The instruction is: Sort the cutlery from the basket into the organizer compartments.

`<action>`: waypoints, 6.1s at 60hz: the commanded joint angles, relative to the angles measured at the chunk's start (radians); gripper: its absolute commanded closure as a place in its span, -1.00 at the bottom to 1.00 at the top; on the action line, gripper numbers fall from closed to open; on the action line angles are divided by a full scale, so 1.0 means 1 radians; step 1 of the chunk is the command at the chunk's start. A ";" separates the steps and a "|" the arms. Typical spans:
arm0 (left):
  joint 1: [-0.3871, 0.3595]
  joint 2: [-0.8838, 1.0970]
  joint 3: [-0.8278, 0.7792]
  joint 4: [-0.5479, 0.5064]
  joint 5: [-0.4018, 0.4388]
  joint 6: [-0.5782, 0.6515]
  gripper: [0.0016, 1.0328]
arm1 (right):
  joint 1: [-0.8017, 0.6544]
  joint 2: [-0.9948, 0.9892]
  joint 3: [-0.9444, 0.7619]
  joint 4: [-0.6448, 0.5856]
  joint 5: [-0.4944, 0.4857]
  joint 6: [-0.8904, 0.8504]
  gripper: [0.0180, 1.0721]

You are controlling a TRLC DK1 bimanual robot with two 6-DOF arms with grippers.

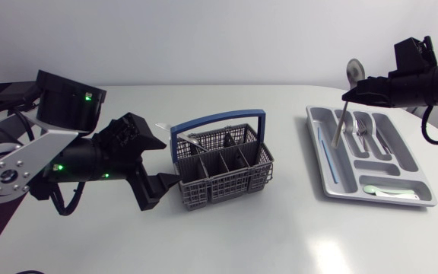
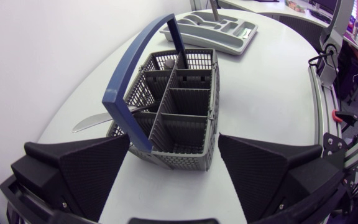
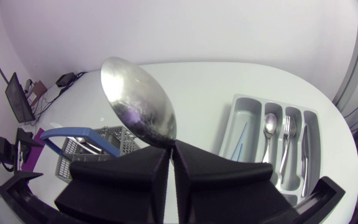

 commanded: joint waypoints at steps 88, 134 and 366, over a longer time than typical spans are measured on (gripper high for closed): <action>-0.023 -0.020 -0.002 -0.009 -0.005 0.017 -0.91 | -0.306 0.922 0.818 -0.477 -0.248 -0.466 0.82; -0.035 -0.037 0.001 -0.024 -0.008 0.015 -0.91 | -0.313 1.029 0.910 -0.490 -0.289 -0.378 0.82; 0.379 0.724 0.315 0.307 0.563 -0.045 0.94 | 0.523 0.066 -0.345 0.171 0.174 -0.085 0.89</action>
